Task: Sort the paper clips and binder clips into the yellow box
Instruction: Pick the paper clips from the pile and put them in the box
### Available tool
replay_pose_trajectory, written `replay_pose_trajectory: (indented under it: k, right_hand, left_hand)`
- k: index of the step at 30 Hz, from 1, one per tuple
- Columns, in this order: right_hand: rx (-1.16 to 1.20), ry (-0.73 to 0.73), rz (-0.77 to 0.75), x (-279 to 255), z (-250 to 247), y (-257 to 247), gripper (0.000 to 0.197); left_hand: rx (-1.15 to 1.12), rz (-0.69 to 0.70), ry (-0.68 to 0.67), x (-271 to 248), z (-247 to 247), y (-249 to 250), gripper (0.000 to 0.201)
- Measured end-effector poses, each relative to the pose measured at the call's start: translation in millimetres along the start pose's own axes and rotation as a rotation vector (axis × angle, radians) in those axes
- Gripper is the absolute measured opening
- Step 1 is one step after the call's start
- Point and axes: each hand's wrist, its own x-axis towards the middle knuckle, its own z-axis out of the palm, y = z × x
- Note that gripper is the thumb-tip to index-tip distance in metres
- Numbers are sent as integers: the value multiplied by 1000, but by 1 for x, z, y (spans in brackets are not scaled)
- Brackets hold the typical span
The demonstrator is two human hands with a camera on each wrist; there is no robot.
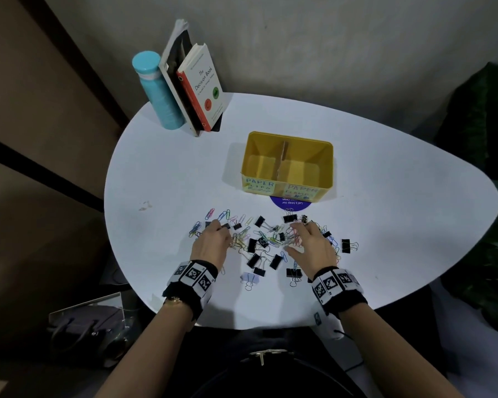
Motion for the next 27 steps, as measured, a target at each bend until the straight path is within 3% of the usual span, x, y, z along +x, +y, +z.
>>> replay_pose_trajectory:
  k: [4,7,10,13,19,24,27]
  right_hand:
    - [-10,49,-48,5,4,-5,16]
    - [76,70,-41,7,3,-2,7]
    - [390,101,115,8,-15,0,9]
    - [711,159,298,4,-45,-6,12]
    - [1137,151,186,16,-106,-45,17]
    - [1201,209,69,57,-129,-81,19]
    - [1139,327,76,89,-126,-92,22]
  left_hand:
    - [-277,-39,115,-2,-5,4,10]
    - [-574,-112,73,-1,-14,10,17]
    - [-987,-258,-4,2,-23,20,16]
    - [-1206,-382,5,7,-34,30,16]
    - [-1361,-540,-40,28,-52,40,11]
    - [-1360,-466,-186,48,-80,55,12]
    - [-1324,-463,-153,68,-97,66,19]
